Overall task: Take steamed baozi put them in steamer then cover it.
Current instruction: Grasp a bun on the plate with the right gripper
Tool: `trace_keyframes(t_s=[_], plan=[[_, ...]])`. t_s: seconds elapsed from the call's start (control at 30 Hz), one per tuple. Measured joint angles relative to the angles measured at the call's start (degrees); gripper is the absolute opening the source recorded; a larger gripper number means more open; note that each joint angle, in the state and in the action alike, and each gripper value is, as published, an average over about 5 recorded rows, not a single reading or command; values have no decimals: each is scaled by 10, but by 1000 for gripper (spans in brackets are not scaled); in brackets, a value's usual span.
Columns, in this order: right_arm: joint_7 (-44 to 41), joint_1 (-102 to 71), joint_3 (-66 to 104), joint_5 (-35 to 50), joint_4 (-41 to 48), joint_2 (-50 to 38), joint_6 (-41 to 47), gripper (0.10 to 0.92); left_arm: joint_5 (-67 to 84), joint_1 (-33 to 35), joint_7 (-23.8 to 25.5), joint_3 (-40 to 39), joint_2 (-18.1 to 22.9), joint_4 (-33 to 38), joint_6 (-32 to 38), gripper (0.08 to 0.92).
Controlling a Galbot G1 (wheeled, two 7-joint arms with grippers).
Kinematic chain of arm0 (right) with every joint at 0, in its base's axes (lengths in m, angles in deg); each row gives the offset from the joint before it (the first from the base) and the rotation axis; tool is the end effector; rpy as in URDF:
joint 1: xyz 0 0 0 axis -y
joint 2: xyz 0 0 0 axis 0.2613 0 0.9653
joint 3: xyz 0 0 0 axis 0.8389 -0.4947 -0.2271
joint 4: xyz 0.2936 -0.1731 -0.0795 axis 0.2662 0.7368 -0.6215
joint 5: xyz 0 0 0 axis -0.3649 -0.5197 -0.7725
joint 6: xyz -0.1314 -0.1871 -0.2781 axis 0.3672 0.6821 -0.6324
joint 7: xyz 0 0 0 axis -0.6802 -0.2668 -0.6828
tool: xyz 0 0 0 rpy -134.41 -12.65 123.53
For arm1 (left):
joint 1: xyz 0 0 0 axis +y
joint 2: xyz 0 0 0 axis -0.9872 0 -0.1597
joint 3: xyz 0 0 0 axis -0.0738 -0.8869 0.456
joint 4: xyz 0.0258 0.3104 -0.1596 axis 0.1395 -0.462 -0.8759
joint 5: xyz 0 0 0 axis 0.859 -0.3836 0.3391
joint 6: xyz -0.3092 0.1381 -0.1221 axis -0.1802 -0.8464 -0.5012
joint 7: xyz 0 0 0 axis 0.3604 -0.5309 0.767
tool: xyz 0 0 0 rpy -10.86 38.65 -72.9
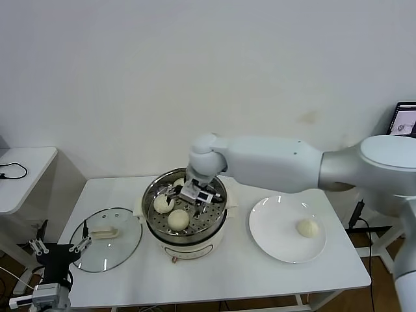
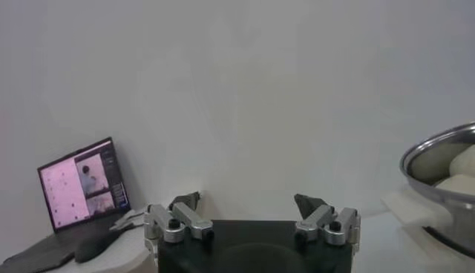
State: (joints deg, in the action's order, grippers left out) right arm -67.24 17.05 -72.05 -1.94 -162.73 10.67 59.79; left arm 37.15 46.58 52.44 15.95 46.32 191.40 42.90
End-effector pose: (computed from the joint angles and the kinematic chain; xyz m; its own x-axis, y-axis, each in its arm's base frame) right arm 0.5046 0.1910 -0.0696 -0.1261 -0.3638 0.9229 -0.3817 -0.8409 -0.3837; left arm 0.1552 0.1125 -0.2525 -0.9585 -0.2850 0.0063 -0.2618 0.8888 0.3762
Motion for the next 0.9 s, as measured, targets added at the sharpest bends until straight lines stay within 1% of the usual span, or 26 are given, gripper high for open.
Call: trace_keyframes(t_s=[0.23, 0.5, 0.67, 0.9], plan=[[-2, 6, 21, 35, -39, -90, 97, 823, -1, -3, 1, -8, -8, 1, -1, 823], [-14, -10, 50, 61, -85, -224, 197, 823, -4, -6, 1, -19, -13, 0, -1, 823], [-23, -38, 65, 51, -98, -304, 225, 823, -6, -5, 1, -26, -13, 1, -1, 823], [-40, -112, 113, 6, -95, -384, 230, 823, -9, 1, 1, -28, -13, 6, -1, 823]])
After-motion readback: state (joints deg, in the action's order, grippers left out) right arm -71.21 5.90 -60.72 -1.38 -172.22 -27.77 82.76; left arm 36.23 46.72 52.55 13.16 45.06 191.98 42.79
